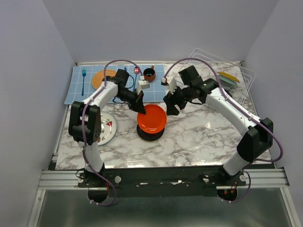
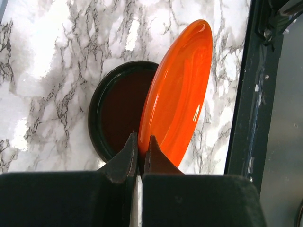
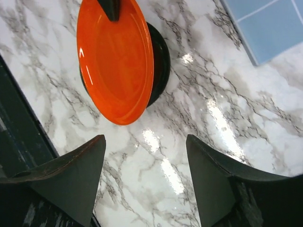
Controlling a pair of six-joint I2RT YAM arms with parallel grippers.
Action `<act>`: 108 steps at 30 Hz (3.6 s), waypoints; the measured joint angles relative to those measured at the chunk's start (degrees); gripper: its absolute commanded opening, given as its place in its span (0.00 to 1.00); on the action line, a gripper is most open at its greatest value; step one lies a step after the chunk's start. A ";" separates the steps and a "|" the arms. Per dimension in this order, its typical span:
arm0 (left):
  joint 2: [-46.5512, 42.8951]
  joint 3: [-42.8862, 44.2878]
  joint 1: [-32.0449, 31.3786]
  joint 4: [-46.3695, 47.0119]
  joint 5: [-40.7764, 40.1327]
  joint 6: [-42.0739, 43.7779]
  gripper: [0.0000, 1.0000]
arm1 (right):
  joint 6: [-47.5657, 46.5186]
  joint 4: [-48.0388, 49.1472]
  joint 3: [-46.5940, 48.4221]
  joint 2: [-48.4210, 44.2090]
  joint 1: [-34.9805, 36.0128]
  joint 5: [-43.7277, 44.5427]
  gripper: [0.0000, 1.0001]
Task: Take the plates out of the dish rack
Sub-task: Place the plate at the center of the board.
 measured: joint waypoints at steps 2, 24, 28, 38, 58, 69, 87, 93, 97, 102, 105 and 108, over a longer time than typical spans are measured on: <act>2.08 2.89 -0.02 -2.84 -1.31 0.98 0.00 | 0.04 0.96 -1.07 -0.85 0.00 1.70 0.77; 16.33 17.92 -2.69 -20.48 -10.16 7.72 0.00 | 0.02 3.39 -8.50 -3.34 0.00 4.59 0.77; 17.66 20.48 -3.15 -20.35 -10.95 7.06 0.00 | 0.02 3.67 -9.16 -3.34 0.00 4.57 0.77; 20.74 22.69 -3.50 -20.37 -12.76 6.62 0.00 | 0.02 4.26 -11.34 -4.11 0.00 4.57 0.77; 20.79 22.82 -5.57 -21.84 -14.25 6.58 0.00 | 0.02 5.64 -12.55 -4.52 0.00 4.39 0.77; 20.68 22.05 -5.92 -21.16 -15.17 5.46 0.27 | 0.00 6.25 -13.79 -4.52 0.00 4.39 0.77; 20.02 18.51 -6.54 -17.25 -20.09 4.17 0.29 | 0.02 6.73 -14.43 -4.52 0.00 4.07 0.77; 19.37 18.29 -6.99 -16.26 -20.79 2.95 0.28 | 0.02 6.75 -14.82 -4.52 0.00 3.43 0.77; 18.86 17.97 -7.58 -15.43 -21.94 1.90 0.30 | 0.02 6.75 -14.82 -4.52 0.00 3.08 0.77; 17.49 16.26 -8.28 -13.29 -24.02 1.09 0.39 | 0.00 6.84 -15.15 -4.52 0.00 2.99 0.77; 17.07 15.06 -8.31 -12.24 -24.59 0.76 0.45 | 0.00 6.84 -15.47 -4.52 0.00 2.95 0.77; 16.39 13.84 -8.68 -11.19 -25.83 0.63 0.47 | -0.02 6.84 -15.54 -4.52 0.00 2.91 0.77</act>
